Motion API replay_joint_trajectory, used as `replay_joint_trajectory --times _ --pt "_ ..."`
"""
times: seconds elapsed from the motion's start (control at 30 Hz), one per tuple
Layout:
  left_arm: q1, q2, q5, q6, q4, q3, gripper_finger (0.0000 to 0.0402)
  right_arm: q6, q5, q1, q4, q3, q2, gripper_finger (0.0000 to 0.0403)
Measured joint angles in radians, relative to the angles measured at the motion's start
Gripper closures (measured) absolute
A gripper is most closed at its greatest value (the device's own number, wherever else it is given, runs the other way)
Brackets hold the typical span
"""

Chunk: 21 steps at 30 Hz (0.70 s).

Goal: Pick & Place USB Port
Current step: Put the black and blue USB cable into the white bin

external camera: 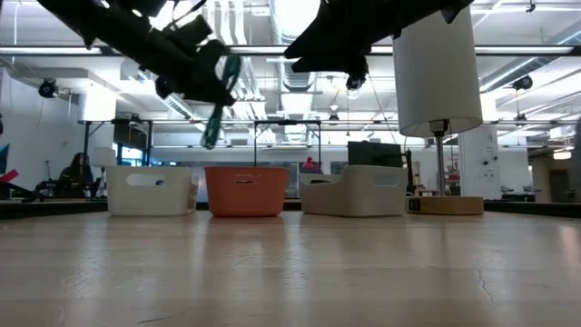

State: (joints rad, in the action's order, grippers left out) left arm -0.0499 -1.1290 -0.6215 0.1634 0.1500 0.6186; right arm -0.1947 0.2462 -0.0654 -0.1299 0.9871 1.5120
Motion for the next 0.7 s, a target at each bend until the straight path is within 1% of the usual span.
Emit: replay_joint_trajectory --times 0.07,0.17,0.33,0.5,0.7 --pt "-0.022 0.037 -0.028 0.049 -0.081 0.000 0.0377 0.000 0.000 0.000 0.000 0.000 0.000 0.0231" --pt "-0.069 0.074 -0.035 0.130 -0.185 0.000 0.0377 0.000 0.000 0.000 0.000 0.000 0.000 0.0231" --pt "-0.179 0.083 -0.035 0.229 -0.333 0.000 0.0376 -0.012 0.000 0.000 0.000 0.000 0.000 0.0232" --pt "-0.296 0.073 -0.023 0.264 -0.387 0.000 0.0376 -0.015 -0.001 0.000 0.000 0.000 0.000 0.0234" --pt "-0.399 0.070 -0.012 0.282 -0.415 0.000 0.0376 -0.015 -0.002 0.000 0.000 0.000 0.000 0.0234"
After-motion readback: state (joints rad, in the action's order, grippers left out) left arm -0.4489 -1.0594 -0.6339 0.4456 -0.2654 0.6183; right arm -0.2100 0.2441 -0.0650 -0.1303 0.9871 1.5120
